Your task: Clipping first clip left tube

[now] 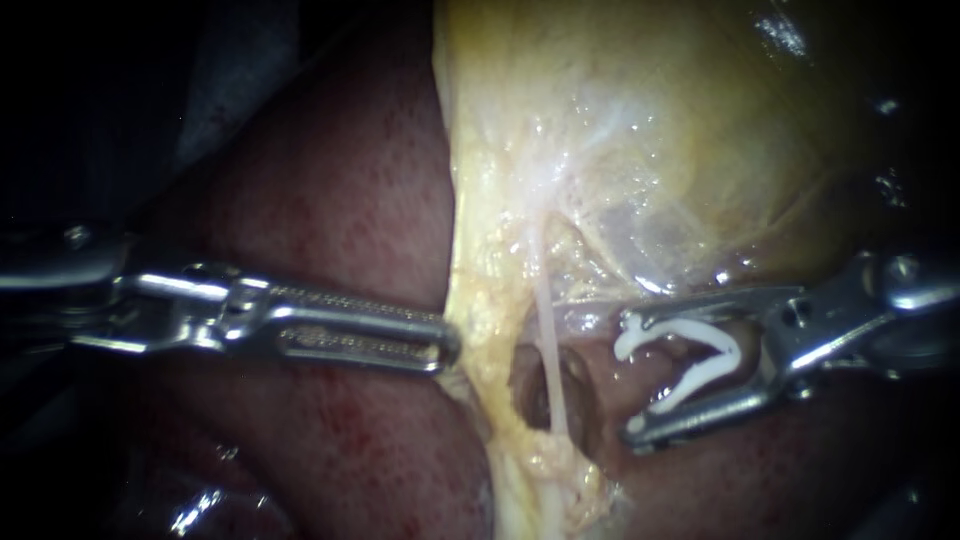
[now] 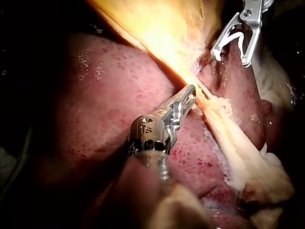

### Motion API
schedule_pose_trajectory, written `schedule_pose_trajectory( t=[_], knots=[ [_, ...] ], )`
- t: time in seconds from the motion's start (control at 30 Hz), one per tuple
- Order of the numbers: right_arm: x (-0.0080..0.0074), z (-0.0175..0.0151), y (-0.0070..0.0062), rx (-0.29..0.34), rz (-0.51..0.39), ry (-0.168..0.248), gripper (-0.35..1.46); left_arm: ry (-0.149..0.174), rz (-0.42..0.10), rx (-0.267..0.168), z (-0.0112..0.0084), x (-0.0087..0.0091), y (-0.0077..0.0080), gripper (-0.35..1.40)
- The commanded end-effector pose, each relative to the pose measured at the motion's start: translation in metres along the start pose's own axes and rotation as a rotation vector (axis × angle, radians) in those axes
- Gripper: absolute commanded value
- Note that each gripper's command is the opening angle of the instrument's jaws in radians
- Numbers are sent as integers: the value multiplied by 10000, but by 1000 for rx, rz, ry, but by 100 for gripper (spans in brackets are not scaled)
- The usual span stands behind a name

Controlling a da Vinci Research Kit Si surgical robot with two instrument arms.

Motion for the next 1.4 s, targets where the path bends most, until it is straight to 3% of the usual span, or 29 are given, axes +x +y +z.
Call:
schedule_pose_trajectory(
  t=[0.03, 0.53, 1.0, 1.4],
  knots=[
    [-1, 3, -1, 0, 11, -1, 56, 0, -1, 0, 0, 0, -1, -35],
    [-21, 61, -2, 20, 91, -19, 55, -3, -2, 0, 0, -2, -4, -35],
    [-40, 87, 15, 33, 77, -32, 55, -6, -3, 2, 0, -4, -7, -35],
    [-38, 100, 20, 44, 77, -39, 55, -6, -3, 2, 0, -4, -9, -35]
  ],
)
